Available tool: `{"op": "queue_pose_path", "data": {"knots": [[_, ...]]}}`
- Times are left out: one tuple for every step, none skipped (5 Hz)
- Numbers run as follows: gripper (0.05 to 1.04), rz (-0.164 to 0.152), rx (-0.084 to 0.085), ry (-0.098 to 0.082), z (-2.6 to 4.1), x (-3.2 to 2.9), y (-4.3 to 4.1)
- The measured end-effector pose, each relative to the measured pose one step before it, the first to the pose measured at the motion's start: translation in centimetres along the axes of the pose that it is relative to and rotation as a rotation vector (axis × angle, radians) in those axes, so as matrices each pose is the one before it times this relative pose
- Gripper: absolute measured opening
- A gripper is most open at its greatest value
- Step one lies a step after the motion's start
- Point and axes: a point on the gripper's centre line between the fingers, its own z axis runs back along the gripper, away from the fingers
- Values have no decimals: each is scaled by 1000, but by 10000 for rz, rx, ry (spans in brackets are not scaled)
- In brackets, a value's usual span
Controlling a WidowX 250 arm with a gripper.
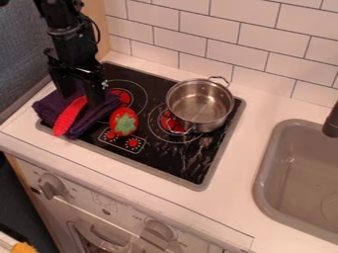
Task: Put the tomato in the silver pot
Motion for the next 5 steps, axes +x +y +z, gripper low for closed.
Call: {"op": "queue_pose_path", "data": {"knots": [[1000, 27, -158, 208, -775, -264, -235], [1000, -517, -78, -165, 132, 12, -2416], [1000, -236, -2, -650, 1650, 40, -1849], [1000, -319, -117, -168, 263, 267, -1747], [1000, -219, 135, 352, -1449, 395, -830]]}}
